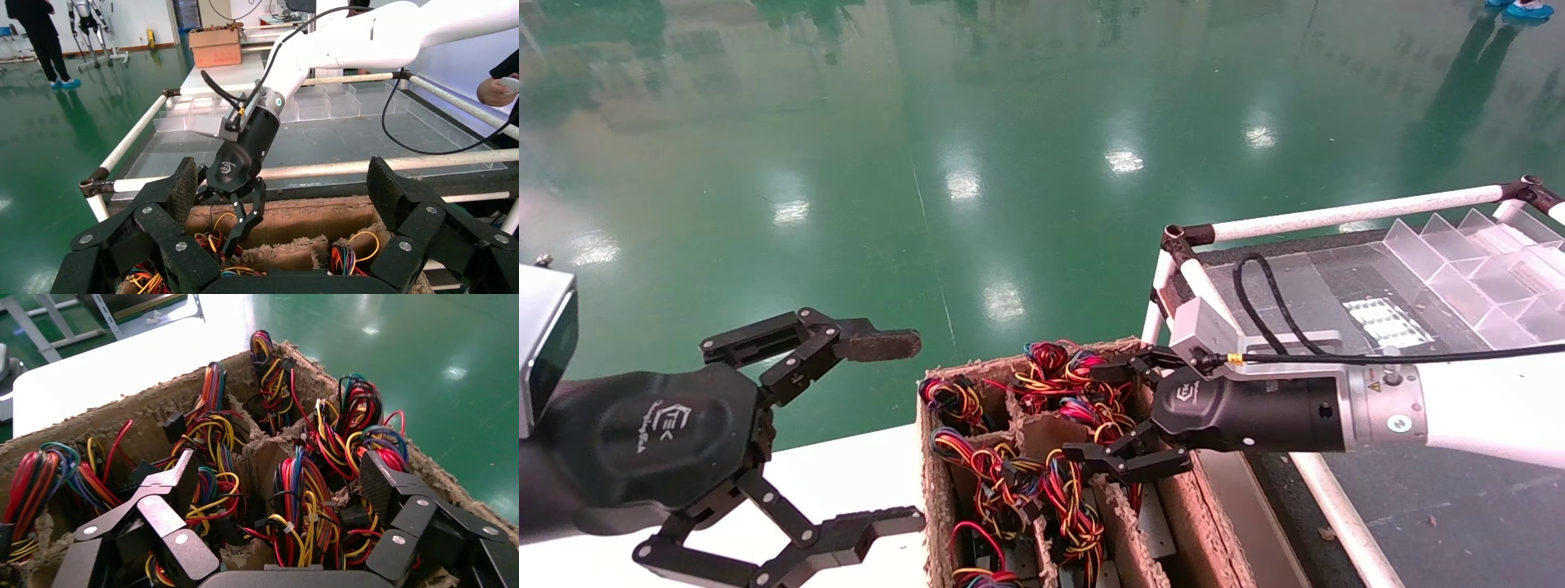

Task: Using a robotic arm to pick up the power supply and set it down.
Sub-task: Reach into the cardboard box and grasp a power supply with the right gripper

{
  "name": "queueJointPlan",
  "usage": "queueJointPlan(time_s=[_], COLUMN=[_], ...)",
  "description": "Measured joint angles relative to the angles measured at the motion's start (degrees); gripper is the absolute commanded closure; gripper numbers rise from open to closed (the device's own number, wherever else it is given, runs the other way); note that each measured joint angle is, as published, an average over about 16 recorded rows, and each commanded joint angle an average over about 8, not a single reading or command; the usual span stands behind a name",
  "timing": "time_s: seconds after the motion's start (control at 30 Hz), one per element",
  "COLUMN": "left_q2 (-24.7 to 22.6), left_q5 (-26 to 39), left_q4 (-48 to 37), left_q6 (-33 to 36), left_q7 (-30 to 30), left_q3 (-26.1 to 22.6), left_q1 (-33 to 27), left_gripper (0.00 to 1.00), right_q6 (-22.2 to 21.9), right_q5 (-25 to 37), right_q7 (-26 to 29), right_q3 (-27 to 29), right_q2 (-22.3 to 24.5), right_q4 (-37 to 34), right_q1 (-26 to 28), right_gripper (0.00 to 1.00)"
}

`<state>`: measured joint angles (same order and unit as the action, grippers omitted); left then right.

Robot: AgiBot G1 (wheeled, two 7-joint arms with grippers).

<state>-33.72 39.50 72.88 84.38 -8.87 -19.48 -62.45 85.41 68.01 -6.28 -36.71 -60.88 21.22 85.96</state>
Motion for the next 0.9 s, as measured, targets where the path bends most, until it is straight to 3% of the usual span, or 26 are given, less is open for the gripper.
queueJointPlan(time_s=[0.9], left_q2=[0.0], left_q5=[0.0], left_q4=[0.0], left_q6=[0.0], left_q7=[0.0], left_q3=[0.0], left_q1=[0.0], left_gripper=[0.0], right_q6=[-2.1], right_q5=[0.1], right_q7=[-7.1], right_q3=[0.3], right_q2=[-2.0], right_q4=[-6.7], right_q1=[-0.2], right_gripper=[1.0])
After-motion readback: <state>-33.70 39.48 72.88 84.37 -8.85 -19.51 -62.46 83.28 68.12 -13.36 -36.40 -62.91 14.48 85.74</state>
